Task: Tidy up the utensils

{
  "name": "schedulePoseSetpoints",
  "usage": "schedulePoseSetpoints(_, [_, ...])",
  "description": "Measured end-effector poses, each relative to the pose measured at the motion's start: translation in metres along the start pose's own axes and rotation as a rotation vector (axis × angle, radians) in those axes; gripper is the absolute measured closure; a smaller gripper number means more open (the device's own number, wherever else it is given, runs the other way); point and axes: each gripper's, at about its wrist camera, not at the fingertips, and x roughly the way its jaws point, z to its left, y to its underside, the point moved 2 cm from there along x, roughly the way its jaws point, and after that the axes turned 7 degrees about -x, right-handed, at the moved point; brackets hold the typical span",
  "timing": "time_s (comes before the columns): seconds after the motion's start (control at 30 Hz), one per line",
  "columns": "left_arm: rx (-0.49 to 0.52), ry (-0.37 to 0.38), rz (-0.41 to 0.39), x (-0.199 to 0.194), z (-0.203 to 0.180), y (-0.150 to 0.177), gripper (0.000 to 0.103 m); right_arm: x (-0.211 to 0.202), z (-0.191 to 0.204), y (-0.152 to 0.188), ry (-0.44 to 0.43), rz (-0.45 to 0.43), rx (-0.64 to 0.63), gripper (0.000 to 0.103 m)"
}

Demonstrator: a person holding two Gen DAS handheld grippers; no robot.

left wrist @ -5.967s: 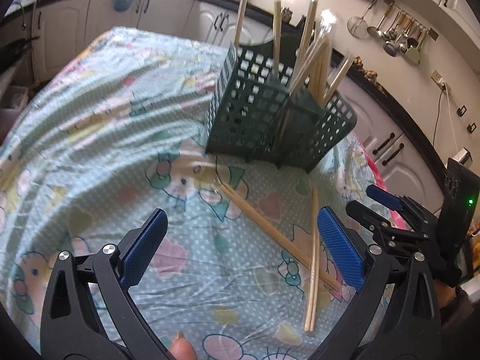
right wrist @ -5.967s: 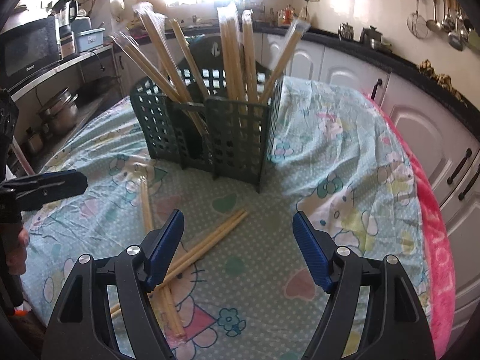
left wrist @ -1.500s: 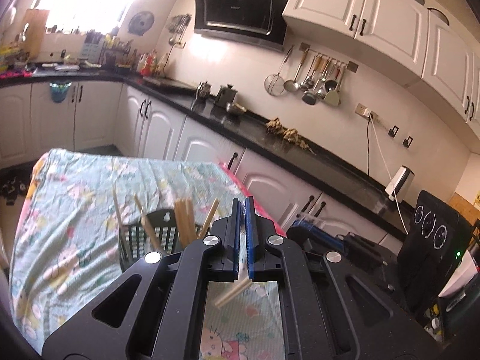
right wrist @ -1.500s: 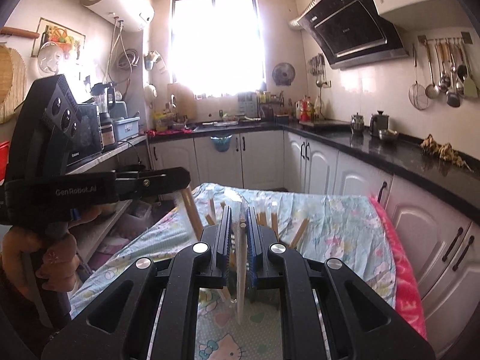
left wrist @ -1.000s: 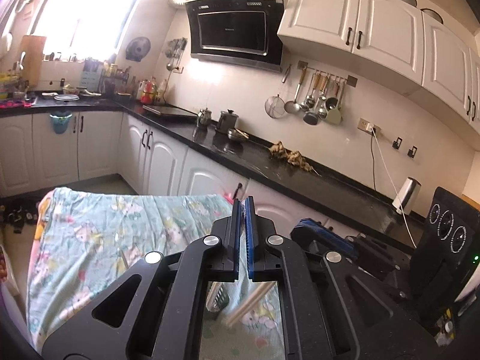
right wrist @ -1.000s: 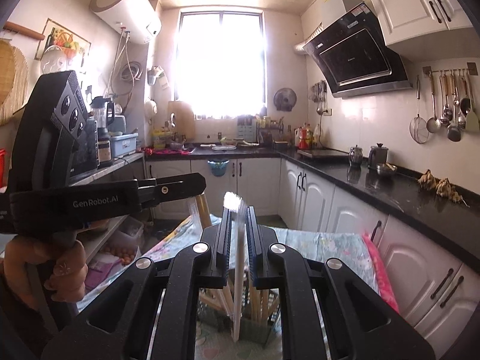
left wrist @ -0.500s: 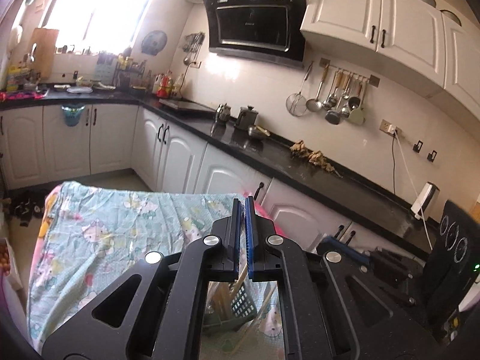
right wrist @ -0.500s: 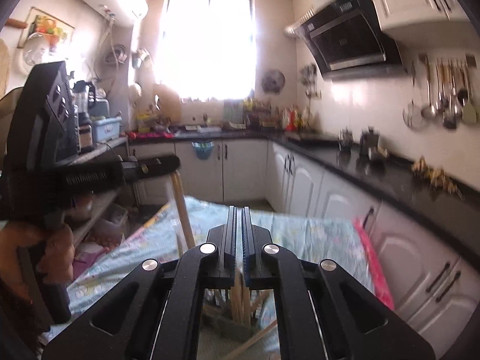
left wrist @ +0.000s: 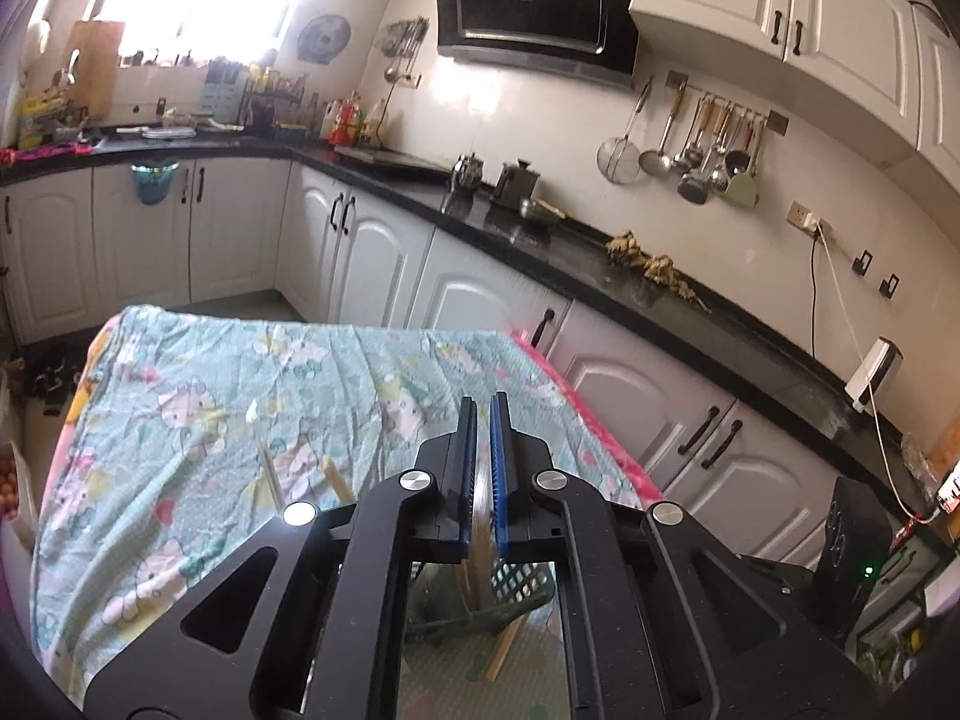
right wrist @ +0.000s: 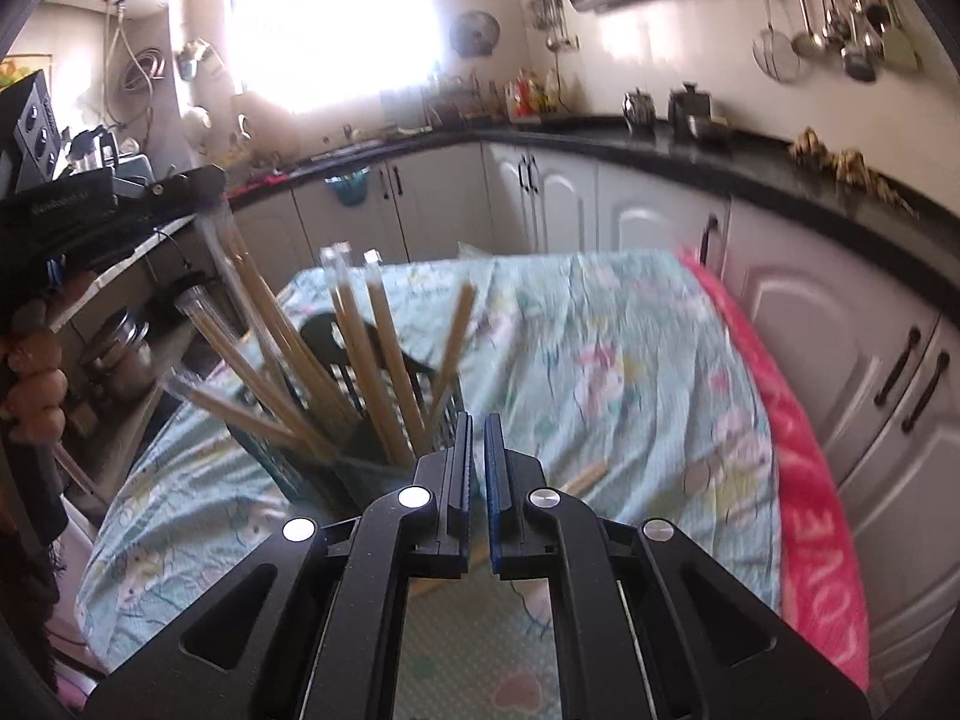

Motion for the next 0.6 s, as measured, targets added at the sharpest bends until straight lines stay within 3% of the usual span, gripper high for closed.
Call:
schedulePoseSetpoints(0.07, [0.002,-0.01,0.01,0.002,0.001,0.005,0.099,0.001,0.001,0.007,0.004,0.007,0.007,0.07])
schedulePoseSetpoints(0.23, [0.0,-0.027,0.026,-0.003,0.007,0.018,0.077,0.003,0.008,0.015,-0.013,0.015,0.006,0.06])
schedulePoseSetpoints(0.3, [0.003,-0.029,0.02,-0.009,0.007,0.021,0.064,0.002,0.012,0.017,-0.019,0.019,-0.002,0.056])
schedulePoseSetpoints(0.5, [0.027,-0.034,-0.03,-0.046,0.006,0.027,0.032,0.002,0.019,0.026,-0.031,0.031,-0.017,0.044])
schedulePoseSetpoints(0.6, [0.032,-0.049,-0.032,-0.061,0.009,0.034,0.021,-0.004,0.023,0.031,-0.03,0.029,-0.024,0.041])
